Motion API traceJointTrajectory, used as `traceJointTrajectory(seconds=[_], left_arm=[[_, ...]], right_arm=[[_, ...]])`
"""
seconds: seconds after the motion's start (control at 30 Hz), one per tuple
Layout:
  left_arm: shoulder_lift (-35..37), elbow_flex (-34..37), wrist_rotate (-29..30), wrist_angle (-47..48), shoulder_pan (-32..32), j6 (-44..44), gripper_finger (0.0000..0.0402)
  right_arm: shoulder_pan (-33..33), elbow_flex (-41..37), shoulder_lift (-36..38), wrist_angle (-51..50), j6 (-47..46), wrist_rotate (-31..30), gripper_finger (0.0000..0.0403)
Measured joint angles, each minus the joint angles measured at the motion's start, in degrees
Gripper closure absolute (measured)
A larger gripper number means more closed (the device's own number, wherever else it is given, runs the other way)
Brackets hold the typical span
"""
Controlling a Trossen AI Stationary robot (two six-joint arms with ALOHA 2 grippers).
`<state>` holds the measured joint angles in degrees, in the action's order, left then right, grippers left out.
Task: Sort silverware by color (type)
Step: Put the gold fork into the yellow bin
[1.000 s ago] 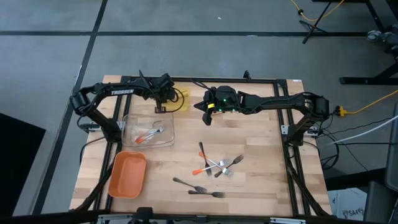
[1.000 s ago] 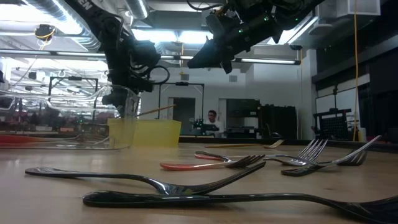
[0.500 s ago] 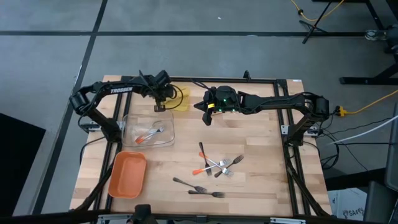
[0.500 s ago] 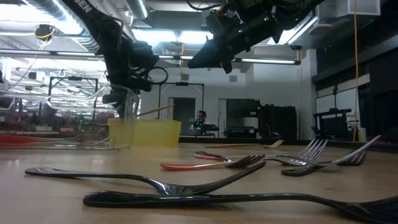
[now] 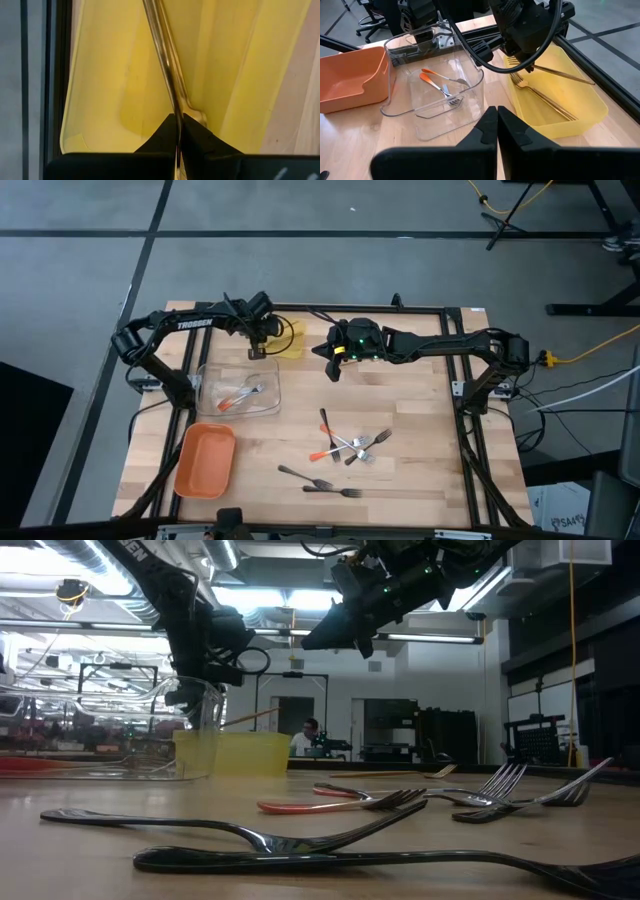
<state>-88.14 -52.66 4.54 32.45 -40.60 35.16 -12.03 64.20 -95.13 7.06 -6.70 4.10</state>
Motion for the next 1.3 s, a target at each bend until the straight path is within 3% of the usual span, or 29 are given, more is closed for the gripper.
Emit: traceJointTrajectory(seconds=[1.3], left_arm=[[0.00, 0.00, -1.46, -0.16, 0.00, -0.61, 0.0390]], right_arm=[[0.02, 0.00, 0.00, 0.02, 0.00, -0.01, 0.0402]])
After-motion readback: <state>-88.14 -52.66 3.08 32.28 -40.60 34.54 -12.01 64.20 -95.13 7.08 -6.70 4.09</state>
